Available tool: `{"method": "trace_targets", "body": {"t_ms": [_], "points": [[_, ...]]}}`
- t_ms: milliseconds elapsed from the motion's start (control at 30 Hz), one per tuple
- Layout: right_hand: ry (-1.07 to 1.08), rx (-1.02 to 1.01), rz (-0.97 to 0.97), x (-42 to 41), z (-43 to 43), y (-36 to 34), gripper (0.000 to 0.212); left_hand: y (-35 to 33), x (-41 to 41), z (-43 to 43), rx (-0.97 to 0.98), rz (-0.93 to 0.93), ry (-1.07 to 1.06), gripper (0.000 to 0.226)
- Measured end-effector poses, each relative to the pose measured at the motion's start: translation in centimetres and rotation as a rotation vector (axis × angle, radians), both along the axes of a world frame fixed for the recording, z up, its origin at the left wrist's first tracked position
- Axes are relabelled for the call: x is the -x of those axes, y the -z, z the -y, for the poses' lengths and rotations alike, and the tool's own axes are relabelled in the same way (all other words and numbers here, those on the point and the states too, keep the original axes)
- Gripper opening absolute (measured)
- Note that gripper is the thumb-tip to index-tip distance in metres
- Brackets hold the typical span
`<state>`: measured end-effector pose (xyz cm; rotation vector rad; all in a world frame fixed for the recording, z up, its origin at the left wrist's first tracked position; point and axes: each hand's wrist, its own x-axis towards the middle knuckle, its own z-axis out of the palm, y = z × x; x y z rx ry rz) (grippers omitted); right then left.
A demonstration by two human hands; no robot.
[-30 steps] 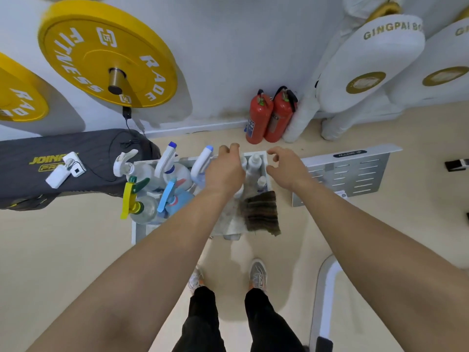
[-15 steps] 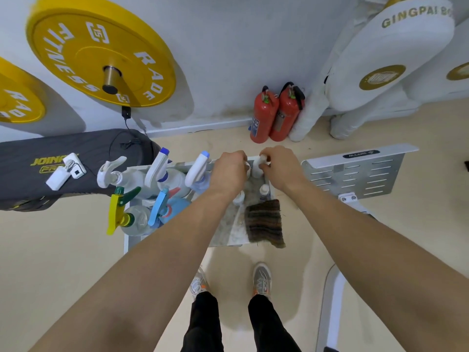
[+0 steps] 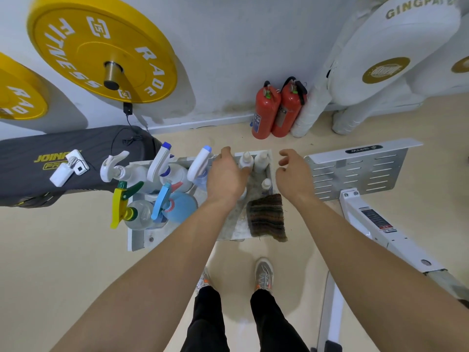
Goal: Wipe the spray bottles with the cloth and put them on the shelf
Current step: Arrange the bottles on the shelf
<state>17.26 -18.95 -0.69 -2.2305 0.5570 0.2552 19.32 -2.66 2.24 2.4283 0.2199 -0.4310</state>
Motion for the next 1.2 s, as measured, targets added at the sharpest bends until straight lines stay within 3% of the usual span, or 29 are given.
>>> {"method": "trace_targets", "body": {"t_ms": [133,233,300,400,533,867,967,1100,1200], "points": [[-0.129,0.031,-0.019,3.1,-0.2,0.0,0.035,-0.4,3.9,-1.2,-0.172,0.03,0.111,0.049],[-0.249,0.063,-0.042,3.4,-1.0,0.6,0.04,0.3,4.8,-1.3,-0.197,-0.044,0.155,0.048],[-0.261,0.072,-0.042,3.1,-1.3,1.0,0.04,0.9,4.7,-1.3,-0.17,-0.07,0.157,0.035],[-0.288,0.111,-0.002,2.5,-1.5,1.1,0.023,1.6,4.8,-1.6,-0.163,-0.045,0.182,0.011],[-0.357,0.068,0.059,1.7,-2.8,0.4,0.014,1.6,5.8,-2.8,-0.172,0.009,0.188,0.014],[-0.29,0.008,-0.061,0.7,-5.8,-0.1,0.018,1.4,6.8,-3.2,-0.11,0.045,0.171,0.017],[-0.256,0.072,-0.001,2.6,-4.8,-1.0,0.031,1.2,7.0,-3.0,-0.083,0.068,0.157,0.018],[-0.472,0.003,-0.002,5.8,-2.9,-1.5,0.056,0.4,6.7,-1.3,-0.059,0.118,0.145,0.019],[-0.409,-0.013,0.038,5.8,-2.4,-0.6,0.045,0.3,6.3,0.5,-0.03,0.133,0.135,0.02]]}}
